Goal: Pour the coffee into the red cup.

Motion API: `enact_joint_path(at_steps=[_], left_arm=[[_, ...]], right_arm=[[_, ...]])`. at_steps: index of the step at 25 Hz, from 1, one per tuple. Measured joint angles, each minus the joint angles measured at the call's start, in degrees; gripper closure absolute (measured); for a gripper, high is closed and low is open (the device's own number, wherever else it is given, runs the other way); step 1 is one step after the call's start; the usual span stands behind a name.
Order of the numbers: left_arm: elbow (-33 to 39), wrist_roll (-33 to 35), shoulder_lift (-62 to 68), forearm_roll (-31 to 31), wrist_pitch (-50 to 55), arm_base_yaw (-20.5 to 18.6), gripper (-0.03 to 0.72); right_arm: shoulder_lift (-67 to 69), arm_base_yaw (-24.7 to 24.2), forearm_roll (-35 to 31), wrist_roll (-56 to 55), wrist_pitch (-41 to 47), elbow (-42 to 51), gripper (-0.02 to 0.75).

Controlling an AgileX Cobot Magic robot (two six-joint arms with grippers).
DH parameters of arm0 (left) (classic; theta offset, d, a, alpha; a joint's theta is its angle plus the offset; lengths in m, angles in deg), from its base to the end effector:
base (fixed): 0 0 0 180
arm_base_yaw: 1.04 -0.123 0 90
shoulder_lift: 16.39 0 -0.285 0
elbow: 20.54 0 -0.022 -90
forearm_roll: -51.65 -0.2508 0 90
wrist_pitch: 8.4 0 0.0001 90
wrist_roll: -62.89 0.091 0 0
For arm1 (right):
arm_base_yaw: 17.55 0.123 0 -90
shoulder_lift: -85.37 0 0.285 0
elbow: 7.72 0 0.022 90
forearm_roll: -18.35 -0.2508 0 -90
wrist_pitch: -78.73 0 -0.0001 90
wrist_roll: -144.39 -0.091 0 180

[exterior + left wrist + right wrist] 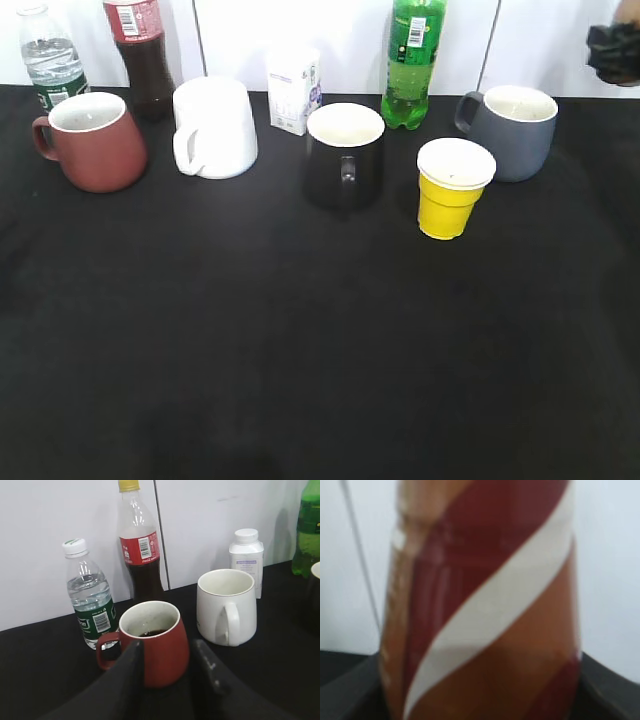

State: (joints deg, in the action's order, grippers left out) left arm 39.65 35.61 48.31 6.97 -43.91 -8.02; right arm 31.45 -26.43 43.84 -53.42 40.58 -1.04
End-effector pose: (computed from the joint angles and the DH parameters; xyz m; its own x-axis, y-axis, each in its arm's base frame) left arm 0.1820 -0.0151 0.2436 -0.0770 0.1748 -0.9816 0.3123 0.9392 0.1427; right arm 0.4522 -0.0462 0.1878 -0.1221 -0.0276 -0.9921 -0.1176 0.9930 -0.0131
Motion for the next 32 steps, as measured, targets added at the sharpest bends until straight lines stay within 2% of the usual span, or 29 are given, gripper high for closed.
enact_joint_path(at_steps=[5,10,16,17,19,21,25,32], left_arm=[[0.0,0.0,0.0,0.0,-0.05,0.0,0.445],[0.0,0.0,0.0,0.0,-0.1,0.0,0.445],[0.0,0.0,0.0,0.0,-0.22,0.0,0.445],[0.0,0.0,0.0,0.0,-0.27,0.0,0.445],[0.0,0.0,0.0,0.0,-0.27,0.0,0.445],[0.0,0.0,0.0,0.0,-0.27,0.0,0.445],[0.0,0.0,0.0,0.0,-0.27,0.0,0.445],[0.0,0.0,0.0,0.0,-0.27,0.0,0.445]], right_arm=[[6.3,-0.96,6.88,-1.36,-5.08,-1.87,0.209],[11.61,-0.96,8.98,-1.43,-7.96,-5.41,0.209],[16.21,-0.96,7.75,2.74,-11.55,-5.77,0.209],[16.25,-0.96,7.57,2.87,-11.55,-5.95,0.2],[16.27,-0.96,7.33,2.87,-11.37,-6.26,0.134],[16.21,-0.96,7.61,2.76,-10.91,-6.26,0.115],[12.35,-0.96,9.17,2.06,-8.43,-5.77,0.115],[10.41,-0.96,8.91,1.95,-7.36,0.91,0.129]])
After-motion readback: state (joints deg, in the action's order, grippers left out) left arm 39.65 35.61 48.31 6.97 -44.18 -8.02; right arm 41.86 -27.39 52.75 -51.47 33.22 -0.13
